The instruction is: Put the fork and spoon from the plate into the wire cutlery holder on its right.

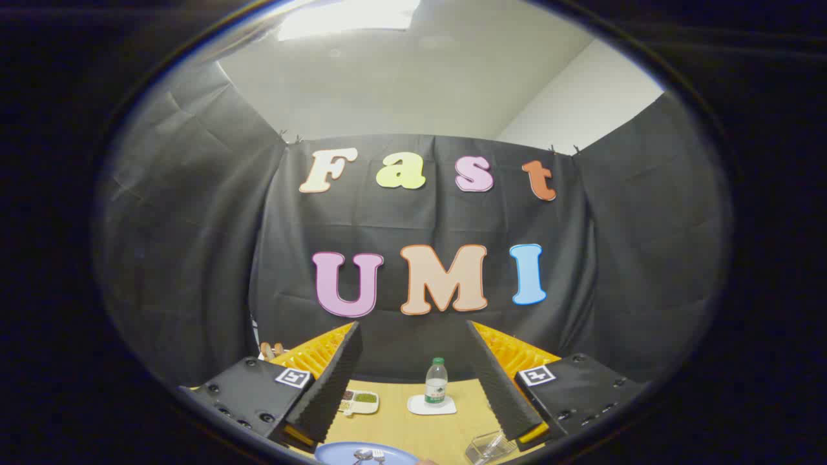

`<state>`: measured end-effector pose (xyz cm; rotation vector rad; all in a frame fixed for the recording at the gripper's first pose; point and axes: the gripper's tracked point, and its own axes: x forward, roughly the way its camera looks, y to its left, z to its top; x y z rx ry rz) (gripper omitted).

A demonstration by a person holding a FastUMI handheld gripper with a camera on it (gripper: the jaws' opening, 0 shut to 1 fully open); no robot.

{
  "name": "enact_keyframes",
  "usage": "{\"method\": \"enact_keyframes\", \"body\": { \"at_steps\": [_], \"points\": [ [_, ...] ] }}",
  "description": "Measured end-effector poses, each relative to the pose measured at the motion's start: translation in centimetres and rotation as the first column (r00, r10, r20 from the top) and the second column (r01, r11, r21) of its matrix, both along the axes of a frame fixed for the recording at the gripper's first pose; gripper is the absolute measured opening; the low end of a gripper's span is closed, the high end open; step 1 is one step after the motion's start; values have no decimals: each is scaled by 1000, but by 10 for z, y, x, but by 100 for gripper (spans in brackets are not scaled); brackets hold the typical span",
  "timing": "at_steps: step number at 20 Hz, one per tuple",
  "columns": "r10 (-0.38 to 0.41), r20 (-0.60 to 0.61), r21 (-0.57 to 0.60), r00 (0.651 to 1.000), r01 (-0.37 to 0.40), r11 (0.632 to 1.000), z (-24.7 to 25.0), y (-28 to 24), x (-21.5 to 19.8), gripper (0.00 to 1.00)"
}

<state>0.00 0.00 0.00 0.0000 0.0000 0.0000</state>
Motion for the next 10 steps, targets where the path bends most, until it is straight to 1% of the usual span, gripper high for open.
{"method": "enact_keyframes", "body": {
  "at_steps": [4,10],
  "points": [
    [4,-52,21,999,-3,1000,-12,0,2,100],
    [22,-66,21,998,-21,1000,-18,6,4,100]
  ]
}}
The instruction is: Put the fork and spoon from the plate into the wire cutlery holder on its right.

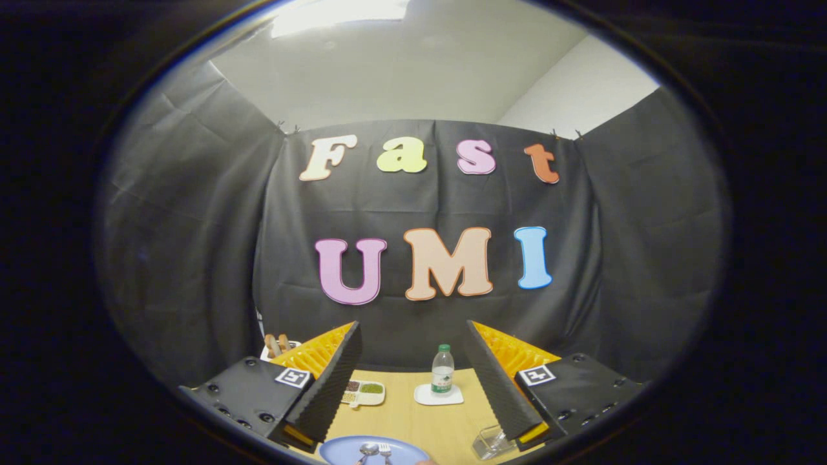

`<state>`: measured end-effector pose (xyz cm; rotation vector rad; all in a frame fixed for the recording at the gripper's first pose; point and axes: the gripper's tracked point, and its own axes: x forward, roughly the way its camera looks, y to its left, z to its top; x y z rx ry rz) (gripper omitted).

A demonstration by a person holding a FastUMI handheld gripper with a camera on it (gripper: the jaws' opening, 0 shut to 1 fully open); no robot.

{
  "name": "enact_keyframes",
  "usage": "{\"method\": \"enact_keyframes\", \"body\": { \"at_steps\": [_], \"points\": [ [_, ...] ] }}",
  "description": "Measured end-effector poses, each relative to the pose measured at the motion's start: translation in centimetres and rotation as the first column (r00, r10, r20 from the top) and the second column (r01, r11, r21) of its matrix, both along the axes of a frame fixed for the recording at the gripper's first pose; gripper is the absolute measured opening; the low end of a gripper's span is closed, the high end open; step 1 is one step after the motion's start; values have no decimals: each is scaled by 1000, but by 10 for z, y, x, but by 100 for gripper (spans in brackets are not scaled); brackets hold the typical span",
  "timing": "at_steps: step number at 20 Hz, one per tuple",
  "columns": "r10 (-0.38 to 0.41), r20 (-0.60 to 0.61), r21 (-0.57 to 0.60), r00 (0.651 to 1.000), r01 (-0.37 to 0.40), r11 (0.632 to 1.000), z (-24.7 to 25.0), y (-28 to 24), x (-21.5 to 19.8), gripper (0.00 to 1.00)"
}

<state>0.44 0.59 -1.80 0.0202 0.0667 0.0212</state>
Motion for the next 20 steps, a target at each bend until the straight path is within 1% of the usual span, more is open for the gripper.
{"method": "enact_keyframes", "body": {
  "at_steps": [9,16,20],
  "points": [
    [47,-28,-17,999,-47,999,-11,11,-1,100],
    [86,-136,-16,987,-89,996,-49,15,-5,100],
    [111,-214,-25,971,-119,993,-81,20,-9,100]
  ]
}}
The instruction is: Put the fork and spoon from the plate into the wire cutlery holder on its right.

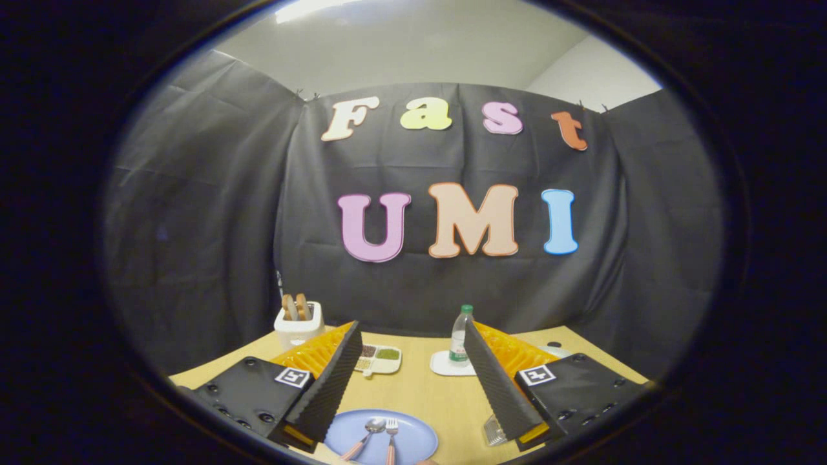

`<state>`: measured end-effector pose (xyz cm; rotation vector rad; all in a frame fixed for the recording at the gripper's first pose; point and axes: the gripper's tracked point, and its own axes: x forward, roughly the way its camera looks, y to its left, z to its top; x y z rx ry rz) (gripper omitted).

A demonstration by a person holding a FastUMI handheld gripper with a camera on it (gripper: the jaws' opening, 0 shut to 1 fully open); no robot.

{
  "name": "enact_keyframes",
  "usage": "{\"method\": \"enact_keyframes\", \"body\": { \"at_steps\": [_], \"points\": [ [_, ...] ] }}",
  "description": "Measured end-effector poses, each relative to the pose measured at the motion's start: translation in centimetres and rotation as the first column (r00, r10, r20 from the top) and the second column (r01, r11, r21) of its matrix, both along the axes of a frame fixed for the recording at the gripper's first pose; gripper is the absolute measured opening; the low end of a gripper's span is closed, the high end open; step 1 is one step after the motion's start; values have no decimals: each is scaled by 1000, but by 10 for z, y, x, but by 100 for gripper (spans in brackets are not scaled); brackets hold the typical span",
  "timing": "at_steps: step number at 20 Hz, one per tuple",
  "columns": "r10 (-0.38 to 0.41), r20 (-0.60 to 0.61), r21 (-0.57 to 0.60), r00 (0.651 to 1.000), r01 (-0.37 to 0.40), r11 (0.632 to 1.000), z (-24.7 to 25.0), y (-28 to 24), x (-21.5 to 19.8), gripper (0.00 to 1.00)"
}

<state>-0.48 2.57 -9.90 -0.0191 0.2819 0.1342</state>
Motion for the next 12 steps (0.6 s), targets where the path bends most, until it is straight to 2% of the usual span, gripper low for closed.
{"method": "enact_keyframes", "body": {
  "at_steps": [3,7,12],
  "points": [
    [43,-79,-4,996,-43,999,-32,6,-7,100],
    [59,-181,4,982,-59,998,-70,6,-13,100],
    [76,-322,-6,944,-82,997,-122,6,-27,100]
  ]
}}
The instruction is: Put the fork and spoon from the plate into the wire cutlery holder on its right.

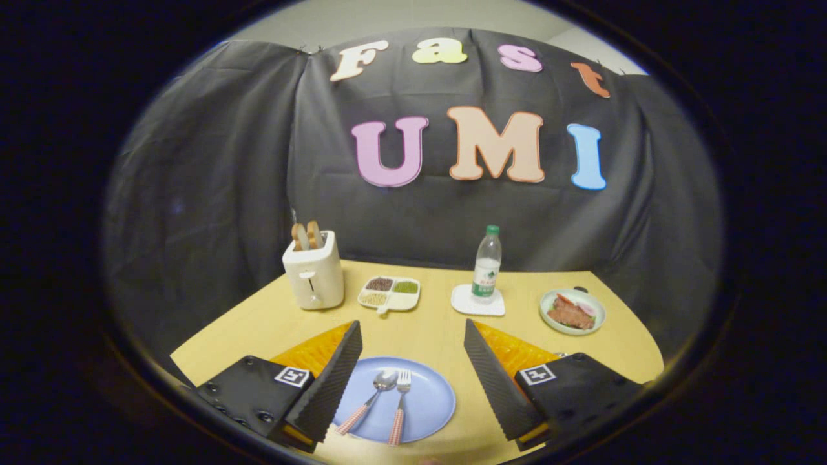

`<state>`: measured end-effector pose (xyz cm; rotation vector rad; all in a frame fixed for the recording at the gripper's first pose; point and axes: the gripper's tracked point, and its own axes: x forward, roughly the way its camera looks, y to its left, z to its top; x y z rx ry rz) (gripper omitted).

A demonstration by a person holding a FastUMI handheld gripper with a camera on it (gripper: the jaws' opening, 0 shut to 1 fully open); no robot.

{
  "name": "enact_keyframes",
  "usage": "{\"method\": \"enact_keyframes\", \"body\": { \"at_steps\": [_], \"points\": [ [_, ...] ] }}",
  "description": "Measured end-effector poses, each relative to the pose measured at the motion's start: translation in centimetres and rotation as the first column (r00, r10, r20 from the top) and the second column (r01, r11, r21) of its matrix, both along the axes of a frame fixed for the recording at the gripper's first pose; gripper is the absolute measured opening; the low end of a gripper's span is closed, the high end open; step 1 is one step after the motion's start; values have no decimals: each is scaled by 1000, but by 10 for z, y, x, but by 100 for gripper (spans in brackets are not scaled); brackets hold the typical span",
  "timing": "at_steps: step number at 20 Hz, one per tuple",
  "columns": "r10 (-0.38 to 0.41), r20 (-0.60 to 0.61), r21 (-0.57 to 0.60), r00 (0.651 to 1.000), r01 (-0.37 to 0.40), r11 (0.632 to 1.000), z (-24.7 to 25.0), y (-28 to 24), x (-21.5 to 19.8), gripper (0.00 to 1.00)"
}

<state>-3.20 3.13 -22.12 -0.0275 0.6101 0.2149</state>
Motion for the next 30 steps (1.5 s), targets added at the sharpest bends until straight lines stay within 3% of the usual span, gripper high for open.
{"method": "enact_keyframes", "body": {
  "at_steps": [8,18,29,30],
  "points": [
    [31,-172,-85,985,-46,995,-70,-5,-27,100],
    [56,-372,-126,926,-111,986,-133,-7,-65,100],
    [102,-493,-130,864,-188,973,-167,0,-92,54],
    [103,-499,-132,860,-193,972,-169,1,-94,54]
  ]
}}
